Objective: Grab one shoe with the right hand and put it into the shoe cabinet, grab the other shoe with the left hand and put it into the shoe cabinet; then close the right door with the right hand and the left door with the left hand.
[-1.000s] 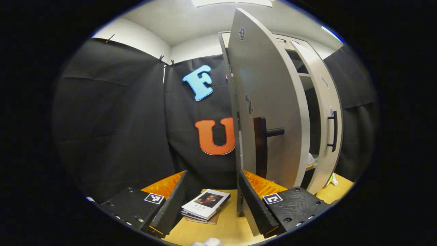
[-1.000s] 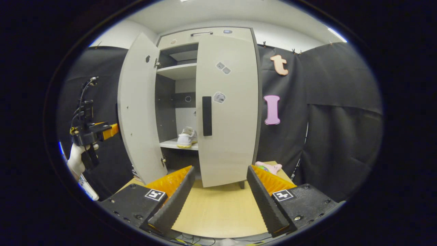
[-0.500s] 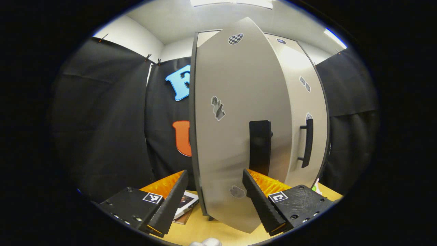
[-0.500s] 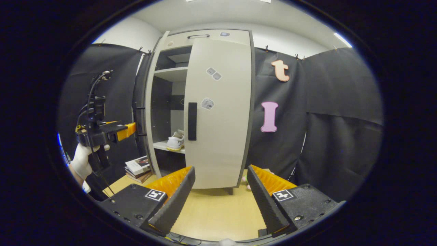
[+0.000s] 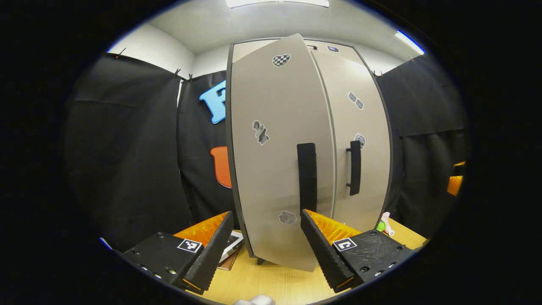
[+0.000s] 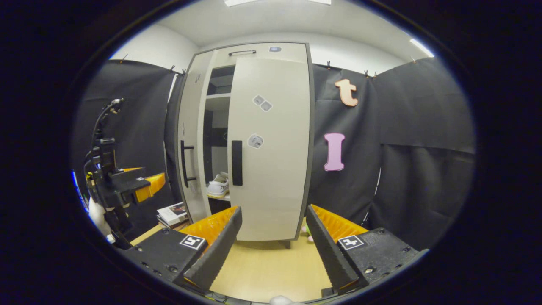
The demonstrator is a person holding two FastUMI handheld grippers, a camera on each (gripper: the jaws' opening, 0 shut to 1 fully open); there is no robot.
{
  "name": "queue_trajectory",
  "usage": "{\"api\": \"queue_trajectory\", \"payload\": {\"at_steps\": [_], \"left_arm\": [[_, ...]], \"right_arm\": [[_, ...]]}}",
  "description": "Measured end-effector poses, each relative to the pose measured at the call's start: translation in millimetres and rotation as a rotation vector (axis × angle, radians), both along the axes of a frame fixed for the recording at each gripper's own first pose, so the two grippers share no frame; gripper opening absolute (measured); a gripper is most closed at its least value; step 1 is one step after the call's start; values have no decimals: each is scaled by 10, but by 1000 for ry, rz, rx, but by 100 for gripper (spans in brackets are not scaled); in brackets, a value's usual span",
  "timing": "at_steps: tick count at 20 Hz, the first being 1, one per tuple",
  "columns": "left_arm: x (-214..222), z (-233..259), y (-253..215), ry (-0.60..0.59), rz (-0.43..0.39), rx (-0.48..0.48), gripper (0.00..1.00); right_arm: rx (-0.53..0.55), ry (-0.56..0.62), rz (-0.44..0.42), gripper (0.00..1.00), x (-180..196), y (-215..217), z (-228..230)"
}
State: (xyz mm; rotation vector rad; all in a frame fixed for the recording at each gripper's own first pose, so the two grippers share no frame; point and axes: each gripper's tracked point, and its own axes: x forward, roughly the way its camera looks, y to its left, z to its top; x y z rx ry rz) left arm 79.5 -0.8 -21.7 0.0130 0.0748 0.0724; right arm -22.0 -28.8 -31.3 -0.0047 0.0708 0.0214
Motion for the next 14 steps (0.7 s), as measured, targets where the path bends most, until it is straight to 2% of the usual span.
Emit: {"api": "queue_trajectory", "payload": {"at_steps": [2,3,4,10,14], "left_arm": [[-214,37,-44,-2,-18,-21,96],[-308,68,-66,-6,-28,-24,100],[-409,98,-33,-9,-22,-14,96],[-925,308,154,-48,11,-1,96],[-1110,325,194,-52,8,-8,96]], "right_arm": [[1,-2,2,99,-11,31,20],[5,-9,1,99,-17,41,37],[8,-19,-4,99,-22,35,61],[-1,-51,-49,99,-91,-77,150],[2,-60,-64,99,-156,-80,152]]}}
